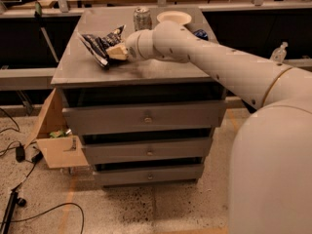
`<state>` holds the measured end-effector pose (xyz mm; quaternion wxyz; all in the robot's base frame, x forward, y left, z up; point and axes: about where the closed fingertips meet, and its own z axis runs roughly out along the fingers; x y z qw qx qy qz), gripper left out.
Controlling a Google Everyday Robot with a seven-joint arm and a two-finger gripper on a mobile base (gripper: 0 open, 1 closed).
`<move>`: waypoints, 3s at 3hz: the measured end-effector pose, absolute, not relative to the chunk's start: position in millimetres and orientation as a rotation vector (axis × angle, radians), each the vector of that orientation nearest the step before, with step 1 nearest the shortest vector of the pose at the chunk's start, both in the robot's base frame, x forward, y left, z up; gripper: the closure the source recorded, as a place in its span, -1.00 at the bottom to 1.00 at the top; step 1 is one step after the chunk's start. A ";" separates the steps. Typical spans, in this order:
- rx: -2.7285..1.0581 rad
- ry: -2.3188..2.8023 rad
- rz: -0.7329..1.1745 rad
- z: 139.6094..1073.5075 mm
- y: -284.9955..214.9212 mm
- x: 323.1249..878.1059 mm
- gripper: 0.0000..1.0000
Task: Move blue chip bag near 7up can
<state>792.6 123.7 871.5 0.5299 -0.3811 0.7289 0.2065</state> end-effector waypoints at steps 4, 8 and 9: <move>-0.753 1.774 0.146 896.4 17.2 808.5 -0.37; -0.691 1.741 0.137 934.1 -23.7 799.4 -1.00; -0.678 1.691 0.150 969.7 -49.4 759.7 -1.00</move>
Offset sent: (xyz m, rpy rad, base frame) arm -0.0032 -0.1035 0.0394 -0.1713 -0.1114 -0.2438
